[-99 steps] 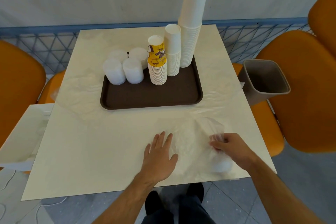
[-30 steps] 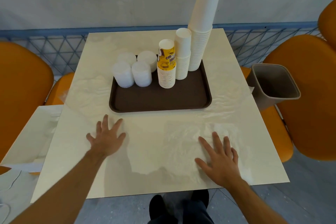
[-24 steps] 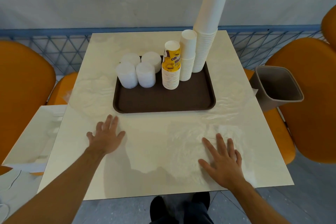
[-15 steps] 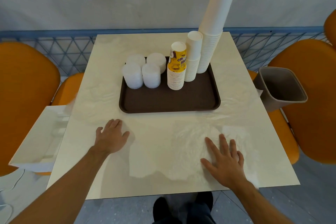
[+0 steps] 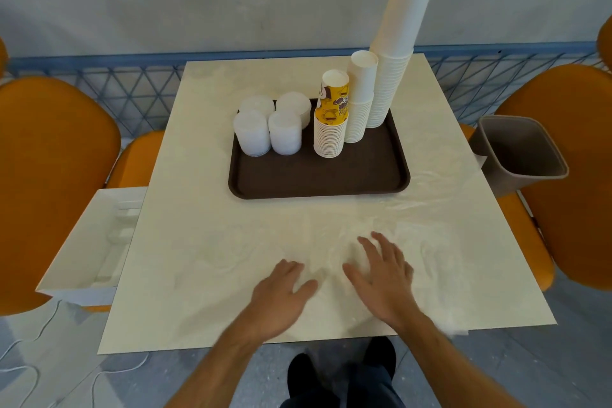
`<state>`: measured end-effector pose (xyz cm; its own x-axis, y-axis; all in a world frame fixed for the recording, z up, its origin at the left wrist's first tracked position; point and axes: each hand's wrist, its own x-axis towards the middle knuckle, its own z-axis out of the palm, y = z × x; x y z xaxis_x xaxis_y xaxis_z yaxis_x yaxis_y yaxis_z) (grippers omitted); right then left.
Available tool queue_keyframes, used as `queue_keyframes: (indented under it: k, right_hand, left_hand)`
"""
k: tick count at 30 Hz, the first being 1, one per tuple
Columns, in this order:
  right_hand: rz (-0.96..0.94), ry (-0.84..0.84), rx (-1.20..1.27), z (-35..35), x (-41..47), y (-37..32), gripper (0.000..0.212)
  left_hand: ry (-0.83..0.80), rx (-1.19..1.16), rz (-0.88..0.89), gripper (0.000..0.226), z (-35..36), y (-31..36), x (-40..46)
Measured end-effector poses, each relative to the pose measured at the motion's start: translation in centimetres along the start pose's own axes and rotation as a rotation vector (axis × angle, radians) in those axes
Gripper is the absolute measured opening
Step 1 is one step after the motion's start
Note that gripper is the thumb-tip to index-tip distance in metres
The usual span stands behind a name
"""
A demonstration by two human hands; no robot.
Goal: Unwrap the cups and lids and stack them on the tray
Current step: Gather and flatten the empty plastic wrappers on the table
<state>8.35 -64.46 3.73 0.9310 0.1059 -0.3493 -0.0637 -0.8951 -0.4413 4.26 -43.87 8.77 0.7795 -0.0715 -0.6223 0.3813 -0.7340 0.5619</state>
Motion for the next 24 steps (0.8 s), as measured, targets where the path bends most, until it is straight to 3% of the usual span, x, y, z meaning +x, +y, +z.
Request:
queue_keyframes:
  k: [4,7,12,17,24]
  right_hand:
    - [0.267,-0.228,0.707,-1.0,1.8,-3.7,0.051]
    - [0.423,-0.297,0.956,-1.7,2.7,-3.2,0.033]
    - [0.423,-0.179,1.075,-3.5,2.3,1.2,0.018]
    - [0.508,-0.107,1.054,-4.3,1.4,5.5,0.004]
    - [0.493,-0.043,1.136,-4.5,1.7,7.9,0.009]
  left_hand:
    - [-0.055,-0.017,0.135,0.054,2.6,2.6,-0.5]
    - [-0.119,-0.155,0.214,0.049,4.4,4.7,-0.8]
    - [-0.199,-0.283,0.264,0.056,5.9,6.4,-0.5]
    - [0.059,0.138,0.211,0.056,4.9,4.1,1.7]
    - [0.067,0.362,0.138,0.062,5.1,2.6,3.5]
